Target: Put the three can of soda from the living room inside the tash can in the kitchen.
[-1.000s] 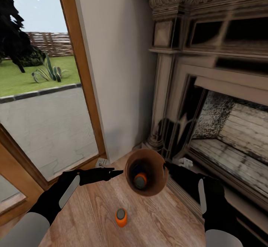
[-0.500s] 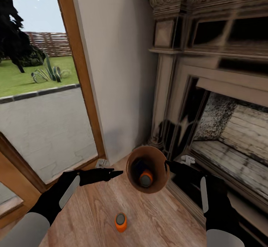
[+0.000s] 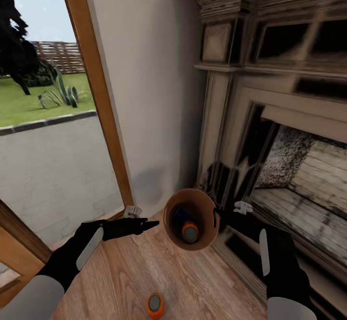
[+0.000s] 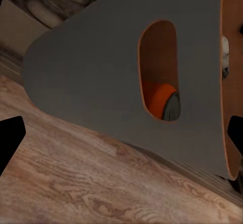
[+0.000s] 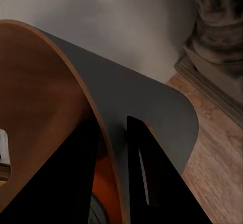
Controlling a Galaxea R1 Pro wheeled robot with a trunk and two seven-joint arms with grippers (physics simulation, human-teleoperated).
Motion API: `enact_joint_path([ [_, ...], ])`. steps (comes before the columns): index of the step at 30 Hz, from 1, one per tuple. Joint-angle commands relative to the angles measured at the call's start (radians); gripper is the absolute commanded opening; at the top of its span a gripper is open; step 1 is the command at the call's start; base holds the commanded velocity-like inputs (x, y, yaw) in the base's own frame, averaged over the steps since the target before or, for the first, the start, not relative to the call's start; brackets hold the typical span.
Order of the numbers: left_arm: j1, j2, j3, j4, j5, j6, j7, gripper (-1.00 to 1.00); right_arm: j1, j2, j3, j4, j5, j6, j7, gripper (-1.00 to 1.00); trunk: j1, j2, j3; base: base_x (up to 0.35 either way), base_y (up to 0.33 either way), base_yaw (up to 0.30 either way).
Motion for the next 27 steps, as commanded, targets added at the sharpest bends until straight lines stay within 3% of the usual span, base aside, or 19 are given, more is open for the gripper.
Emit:
enact_joint_path([
  [1,0.000,0.000,0.000,0.000,0.000,0.000,0.000,1.00,0.000,0.000,0.000,-0.001,-0.029,0.012,0.002,-1.00,0.000,0.000,0.000,0.003,0.000,0.000],
  [27,0.000,0.000,0.000,-0.001,0.000,0.000,-0.006,1.00,0.000,0.000,0.000,-0.028,-0.028,0.053,0.002,-1.00,0.000,0.000,0.000,0.000,0.000,0.000],
])
